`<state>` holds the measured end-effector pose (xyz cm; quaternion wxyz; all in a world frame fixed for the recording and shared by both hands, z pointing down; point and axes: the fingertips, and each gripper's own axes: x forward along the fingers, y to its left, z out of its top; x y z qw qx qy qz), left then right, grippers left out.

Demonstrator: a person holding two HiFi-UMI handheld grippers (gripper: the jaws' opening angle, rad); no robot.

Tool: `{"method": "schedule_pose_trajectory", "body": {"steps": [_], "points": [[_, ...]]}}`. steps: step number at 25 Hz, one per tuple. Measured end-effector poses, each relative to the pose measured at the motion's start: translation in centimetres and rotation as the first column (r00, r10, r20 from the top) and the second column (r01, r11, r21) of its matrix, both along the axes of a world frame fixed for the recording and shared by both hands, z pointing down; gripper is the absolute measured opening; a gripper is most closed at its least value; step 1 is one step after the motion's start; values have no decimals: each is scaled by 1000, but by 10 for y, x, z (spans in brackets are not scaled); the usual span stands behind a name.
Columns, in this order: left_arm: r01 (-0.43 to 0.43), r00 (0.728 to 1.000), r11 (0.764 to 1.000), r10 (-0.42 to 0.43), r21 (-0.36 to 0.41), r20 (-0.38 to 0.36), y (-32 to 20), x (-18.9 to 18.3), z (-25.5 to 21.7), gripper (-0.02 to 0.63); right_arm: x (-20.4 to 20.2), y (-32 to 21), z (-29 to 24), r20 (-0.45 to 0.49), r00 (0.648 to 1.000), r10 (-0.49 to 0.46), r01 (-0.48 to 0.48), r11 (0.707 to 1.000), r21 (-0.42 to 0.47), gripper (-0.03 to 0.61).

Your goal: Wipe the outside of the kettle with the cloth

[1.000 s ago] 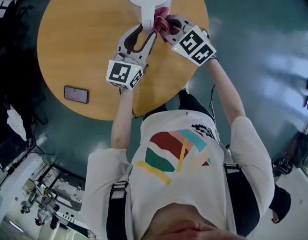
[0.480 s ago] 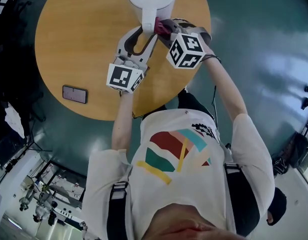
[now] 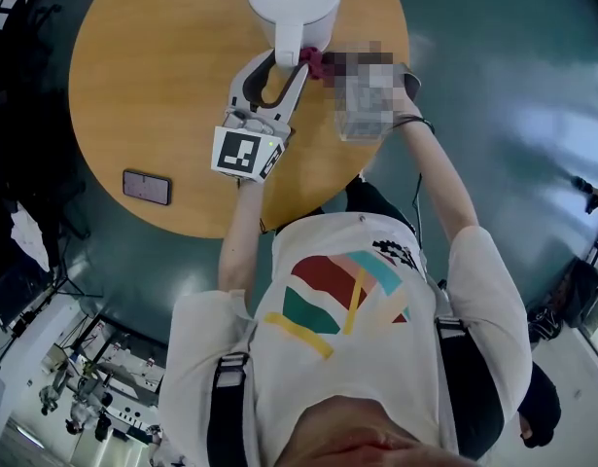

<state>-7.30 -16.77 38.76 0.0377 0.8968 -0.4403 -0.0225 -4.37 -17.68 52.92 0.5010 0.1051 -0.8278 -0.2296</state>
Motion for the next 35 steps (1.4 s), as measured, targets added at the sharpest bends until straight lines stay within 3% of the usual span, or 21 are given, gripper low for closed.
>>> {"method": "schedule_pose_trajectory", "body": {"steps": [5, 9, 12, 16, 19, 22, 26, 35], "points": [[-27, 1000, 999, 27, -20, 11, 0, 3, 3, 215, 42, -11, -35, 96, 983, 157, -156, 988, -12, 38], [-74, 997, 996, 74, -48, -4, 2, 3, 6, 215, 77, -52, -115, 203, 939, 279, -307, 944, 122, 39], [-154, 988, 984, 154, -92, -7, 4, 13, 5, 215, 78, -84, -184, 276, 917, 290, -356, 905, 233, 38], [-174, 984, 979, 177, -105, 21, 7, 25, 7, 215, 30, -117, -231, 188, 970, 154, -216, 903, 371, 38], [-162, 986, 981, 164, -110, 16, 7, 28, 7, 215, -11, -133, -221, 42, 998, 46, -58, 931, 360, 39], [-157, 987, 981, 160, -116, 16, 8, 34, 4, 213, -27, -141, -206, -96, 995, -6, 38, 944, 328, 38], [-155, 987, 980, 159, -125, 27, 7, 38, 7, 213, -39, -134, -196, -197, 979, -58, 118, 944, 308, 38], [-149, 987, 980, 155, -129, 38, 12, 37, 8, 213, -50, -73, -193, -227, 961, -156, 198, 964, 178, 38]]}}
